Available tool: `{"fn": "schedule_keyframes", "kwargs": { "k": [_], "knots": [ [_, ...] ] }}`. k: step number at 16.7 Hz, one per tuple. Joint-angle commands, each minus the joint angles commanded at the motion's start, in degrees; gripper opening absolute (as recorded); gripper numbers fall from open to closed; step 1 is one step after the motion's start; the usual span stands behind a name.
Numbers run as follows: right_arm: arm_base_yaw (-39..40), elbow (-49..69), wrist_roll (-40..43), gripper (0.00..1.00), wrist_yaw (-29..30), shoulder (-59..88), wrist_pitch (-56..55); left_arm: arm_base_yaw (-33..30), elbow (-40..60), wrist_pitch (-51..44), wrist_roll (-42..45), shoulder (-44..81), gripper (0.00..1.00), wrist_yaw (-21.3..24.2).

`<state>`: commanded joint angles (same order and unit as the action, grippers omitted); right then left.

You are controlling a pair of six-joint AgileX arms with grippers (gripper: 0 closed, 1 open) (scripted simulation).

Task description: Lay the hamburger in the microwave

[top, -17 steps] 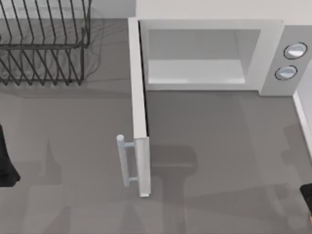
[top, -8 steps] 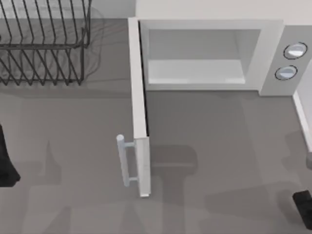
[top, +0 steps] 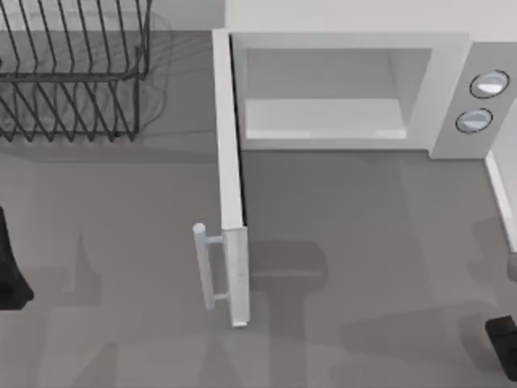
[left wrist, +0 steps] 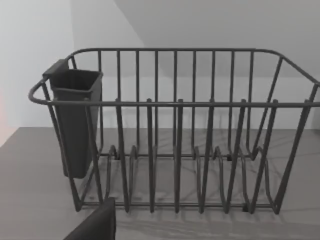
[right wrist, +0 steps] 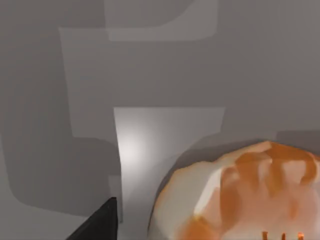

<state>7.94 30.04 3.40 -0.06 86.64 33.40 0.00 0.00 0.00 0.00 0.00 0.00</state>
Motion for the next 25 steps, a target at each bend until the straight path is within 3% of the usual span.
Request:
{"fn": "schedule_keyframes", "kwargs": {
  "k": [7, 15, 25],
  "knots": [
    [0.0, 0.0, 0.0, 0.02, 0.0, 0.0, 0.0, 0.0, 0.0, 0.0, 0.0, 0.0, 1.00, 0.0],
    [0.0, 0.0, 0.0, 0.00, 0.0, 0.0, 0.0, 0.0, 0.0, 0.0, 0.0, 0.0, 1.00, 0.0],
    [-0.3, 14.6, 0.3, 0.00, 0.0, -10.6, 24.8, 0.0, 0.0, 0.0, 0.0, 0.0, 1.00, 0.0]
  ]
}}
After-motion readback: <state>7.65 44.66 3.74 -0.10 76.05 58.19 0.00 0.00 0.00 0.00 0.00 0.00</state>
